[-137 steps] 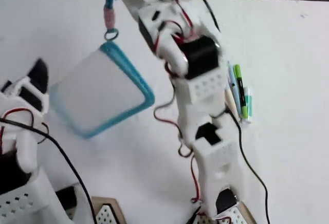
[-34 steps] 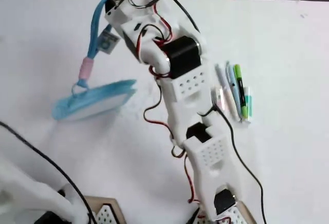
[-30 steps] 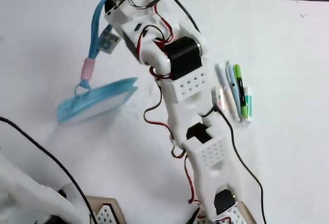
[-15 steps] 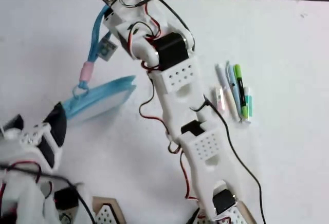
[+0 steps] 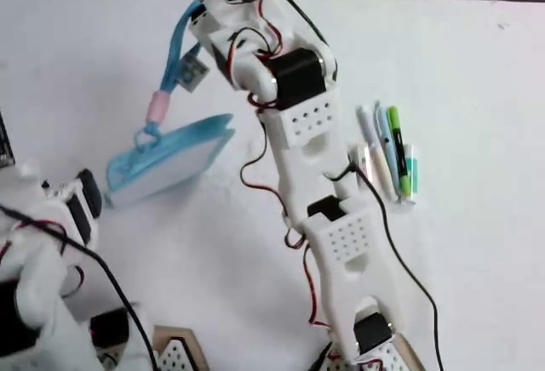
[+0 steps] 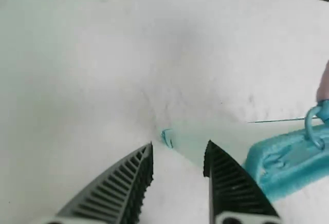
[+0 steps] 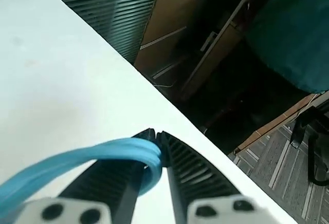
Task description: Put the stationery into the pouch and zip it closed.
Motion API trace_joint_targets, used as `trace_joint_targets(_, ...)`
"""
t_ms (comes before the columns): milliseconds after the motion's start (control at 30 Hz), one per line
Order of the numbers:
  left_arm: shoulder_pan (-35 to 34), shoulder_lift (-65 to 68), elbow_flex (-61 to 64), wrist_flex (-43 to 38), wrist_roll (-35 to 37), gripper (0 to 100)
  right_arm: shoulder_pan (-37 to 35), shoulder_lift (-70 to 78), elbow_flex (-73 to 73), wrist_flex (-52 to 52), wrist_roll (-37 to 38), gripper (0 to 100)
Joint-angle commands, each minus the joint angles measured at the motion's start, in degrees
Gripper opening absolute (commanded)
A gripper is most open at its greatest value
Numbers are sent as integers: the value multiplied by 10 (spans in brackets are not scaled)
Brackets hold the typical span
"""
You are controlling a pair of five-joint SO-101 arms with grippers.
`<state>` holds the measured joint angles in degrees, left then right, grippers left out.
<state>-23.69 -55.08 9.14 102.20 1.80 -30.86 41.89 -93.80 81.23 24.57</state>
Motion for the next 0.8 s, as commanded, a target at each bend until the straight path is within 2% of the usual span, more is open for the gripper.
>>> trace_joint_targets(0, 4, 15, -21, -6, -4, 178, 7, -4, -17, 0, -4, 17)
trace_joint_targets(167, 3, 6, -110, 2, 1, 210, 6, -4, -17, 0, -4, 17)
trace_joint_targets(267, 15, -3, -118, 3, 16, 225, 6, -4, -17, 0, -4, 17)
trace_joint_targets(467, 141, -17, -59, 1, 31, 226, 6, -4, -17, 0, -4, 17)
trace_joint_targets(600, 143, -18, -21, -12, 52, 226, 6, -4, -17, 0, -4, 17)
trace_joint_targets(767, 109, -21, 8, -32, 53, 225, 9, -4, -17, 0, -4, 17)
